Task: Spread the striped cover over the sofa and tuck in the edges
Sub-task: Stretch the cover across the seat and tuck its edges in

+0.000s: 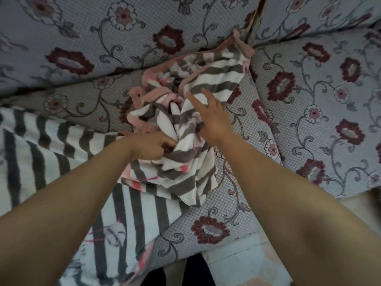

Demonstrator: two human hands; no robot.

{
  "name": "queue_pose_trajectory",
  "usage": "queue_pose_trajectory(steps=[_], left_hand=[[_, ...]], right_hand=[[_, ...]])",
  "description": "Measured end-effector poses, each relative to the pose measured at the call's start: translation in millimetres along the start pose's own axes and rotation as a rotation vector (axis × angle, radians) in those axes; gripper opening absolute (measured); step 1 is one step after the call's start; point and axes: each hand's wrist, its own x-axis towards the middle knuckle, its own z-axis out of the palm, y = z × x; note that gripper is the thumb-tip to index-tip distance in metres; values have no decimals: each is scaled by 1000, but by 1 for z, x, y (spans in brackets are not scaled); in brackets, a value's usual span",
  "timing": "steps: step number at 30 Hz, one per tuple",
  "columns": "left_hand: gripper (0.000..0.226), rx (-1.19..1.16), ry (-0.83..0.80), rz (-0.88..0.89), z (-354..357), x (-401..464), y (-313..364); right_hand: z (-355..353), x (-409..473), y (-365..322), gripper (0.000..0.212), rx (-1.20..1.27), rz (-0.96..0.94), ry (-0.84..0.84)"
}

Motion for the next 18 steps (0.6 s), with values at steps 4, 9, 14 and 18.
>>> queue_pose_trajectory(steps=[4, 9, 14, 18], left_hand=[[44, -375, 423, -100, -1, 27, -9], [103, 105, 574, -259, -10, 57, -35], [77, 179, 338, -350, 16, 90, -29], [68, 241, 450, -258, 18, 89, -31]], right_hand=[[12, 28, 5, 43, -211, -206, -175], [16, 19, 29, 57, 176, 83, -865], [10, 33, 54, 38, 287, 120, -457], [24, 35, 75, 83, -173, 10, -475]])
